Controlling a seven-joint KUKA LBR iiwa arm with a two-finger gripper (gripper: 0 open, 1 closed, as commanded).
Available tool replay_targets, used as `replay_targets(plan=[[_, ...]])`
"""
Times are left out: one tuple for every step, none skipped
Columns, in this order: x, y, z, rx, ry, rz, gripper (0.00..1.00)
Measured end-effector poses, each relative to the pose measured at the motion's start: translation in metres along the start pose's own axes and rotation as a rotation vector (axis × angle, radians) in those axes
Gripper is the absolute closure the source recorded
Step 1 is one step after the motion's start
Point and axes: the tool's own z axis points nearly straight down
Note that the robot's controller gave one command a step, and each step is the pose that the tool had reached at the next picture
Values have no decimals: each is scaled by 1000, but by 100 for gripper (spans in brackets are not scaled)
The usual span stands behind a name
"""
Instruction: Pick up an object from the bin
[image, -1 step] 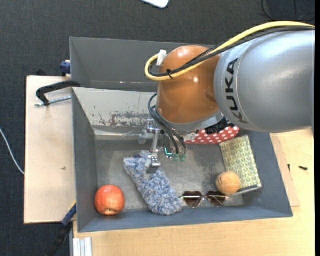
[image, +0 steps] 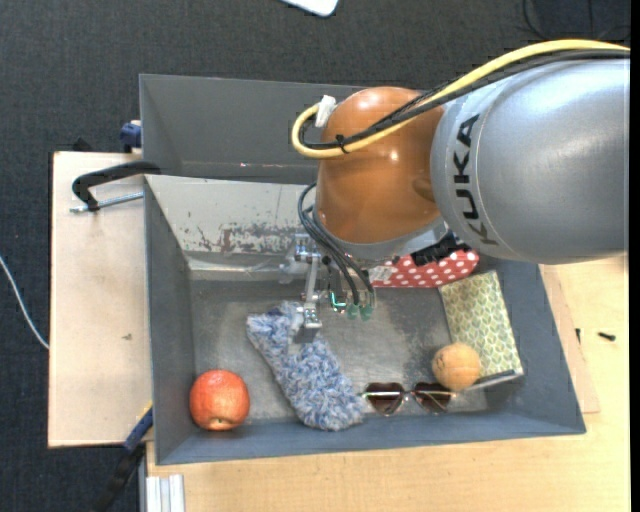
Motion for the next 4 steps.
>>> replay_targets(plan=[[-6,1,39,-2,-8,19,0],[-11,6,108,0,-4,-49,0],[-35,-59,143,-7,-8,211,100],[-35,-59,143,-8,-8,211,100]])
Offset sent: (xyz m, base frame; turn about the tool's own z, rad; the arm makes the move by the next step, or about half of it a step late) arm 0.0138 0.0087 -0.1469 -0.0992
